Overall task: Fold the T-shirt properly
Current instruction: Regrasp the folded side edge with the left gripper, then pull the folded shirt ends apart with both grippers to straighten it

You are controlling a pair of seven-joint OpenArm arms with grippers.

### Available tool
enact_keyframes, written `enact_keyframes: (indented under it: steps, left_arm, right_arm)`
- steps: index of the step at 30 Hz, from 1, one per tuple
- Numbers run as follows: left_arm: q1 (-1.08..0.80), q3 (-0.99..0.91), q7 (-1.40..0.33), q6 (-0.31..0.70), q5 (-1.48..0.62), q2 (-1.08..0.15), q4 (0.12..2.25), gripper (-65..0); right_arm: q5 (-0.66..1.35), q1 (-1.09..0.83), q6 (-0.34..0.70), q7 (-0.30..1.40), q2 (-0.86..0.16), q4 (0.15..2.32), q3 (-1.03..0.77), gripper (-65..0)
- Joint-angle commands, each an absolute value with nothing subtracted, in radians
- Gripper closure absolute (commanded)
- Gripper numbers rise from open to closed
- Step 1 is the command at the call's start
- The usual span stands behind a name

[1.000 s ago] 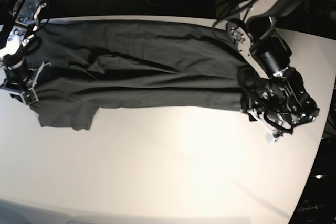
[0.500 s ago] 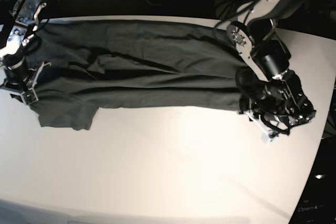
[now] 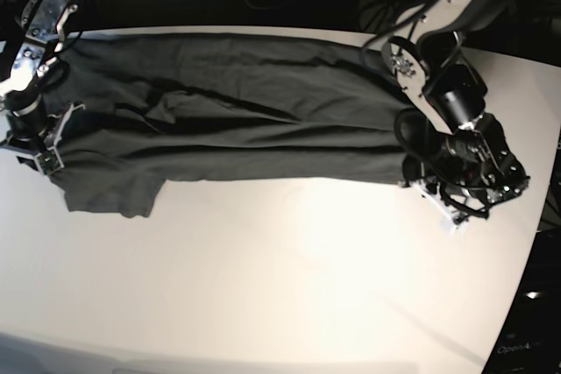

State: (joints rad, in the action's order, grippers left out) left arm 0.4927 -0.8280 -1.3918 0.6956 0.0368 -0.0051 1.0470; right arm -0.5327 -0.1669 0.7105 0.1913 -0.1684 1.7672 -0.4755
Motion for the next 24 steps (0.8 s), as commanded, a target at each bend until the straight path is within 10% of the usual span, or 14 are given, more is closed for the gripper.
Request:
enact_keyframes:
  steps: [1, 24]
  left_arm:
    - [0.518, -0.829, -1.396, 0.698, 0.035, -0.016, 1.064, -4.5]
    - [0.479, -0.831, -1.396, 0.698, -0.159, -0.079, 1.052, -4.4]
  right_arm:
    - [-0.522, -0.157, 0.698, 0.174, -0.183, 1.785, -0.479, -0.3]
    - [-0.608, -0.2, 0.698, 0.14, -0.15, 1.85, -0.489, -0.3]
